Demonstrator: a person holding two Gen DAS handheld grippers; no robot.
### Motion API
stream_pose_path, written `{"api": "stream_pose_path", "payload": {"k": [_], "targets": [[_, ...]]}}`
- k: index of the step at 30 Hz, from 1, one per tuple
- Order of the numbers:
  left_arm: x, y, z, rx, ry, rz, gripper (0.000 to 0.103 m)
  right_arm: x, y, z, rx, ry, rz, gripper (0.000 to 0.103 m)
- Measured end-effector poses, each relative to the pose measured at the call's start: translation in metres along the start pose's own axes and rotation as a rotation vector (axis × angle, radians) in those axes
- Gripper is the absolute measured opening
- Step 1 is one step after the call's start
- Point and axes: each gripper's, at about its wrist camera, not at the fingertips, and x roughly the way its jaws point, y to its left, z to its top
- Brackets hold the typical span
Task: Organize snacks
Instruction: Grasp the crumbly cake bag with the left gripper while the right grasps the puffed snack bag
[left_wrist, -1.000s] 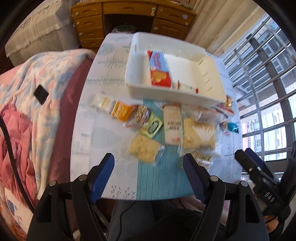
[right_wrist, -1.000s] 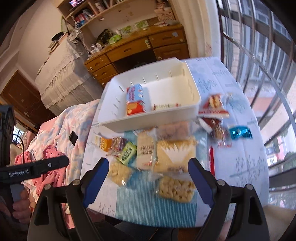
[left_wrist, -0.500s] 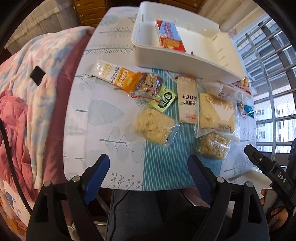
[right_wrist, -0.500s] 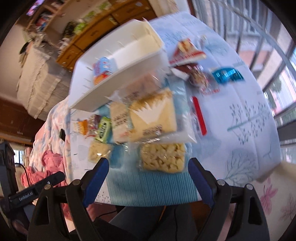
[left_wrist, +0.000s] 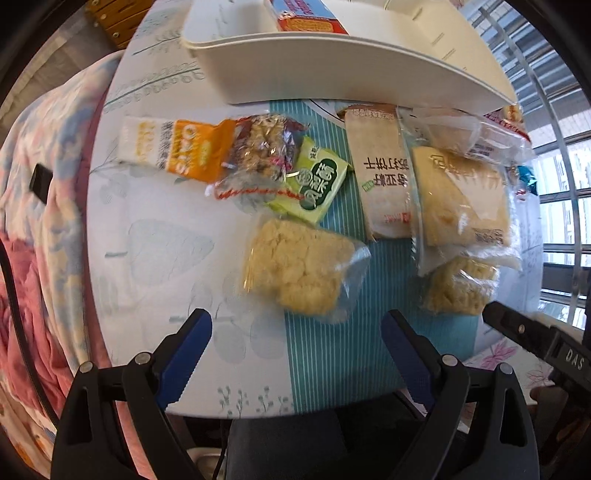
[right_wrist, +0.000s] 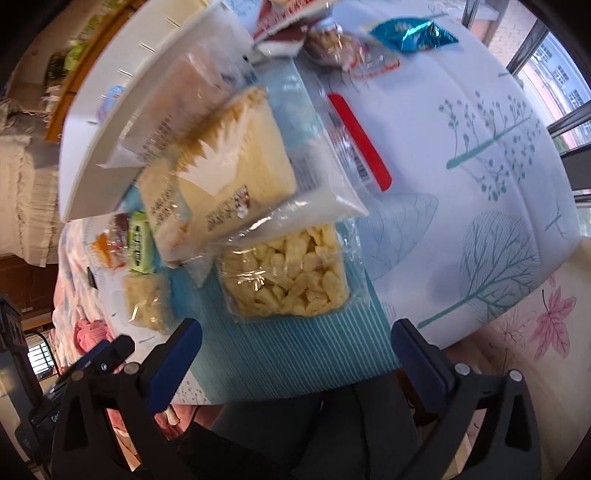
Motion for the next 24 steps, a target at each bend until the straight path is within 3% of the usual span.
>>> {"api": "stream_pose_path", "payload": {"k": [10,24], "targets": [[0.038,-0.009,0.028,0.061,0.058,0.018,0.092,0.029,0.008,0.008,0.019,0.012,-0.105,0.103],[0.069,-0.006,0.052,0.077,0.116,0.037,0.091,0.072,0.033,0.013,-0.027,0.038,-0.156,0.103]]}}
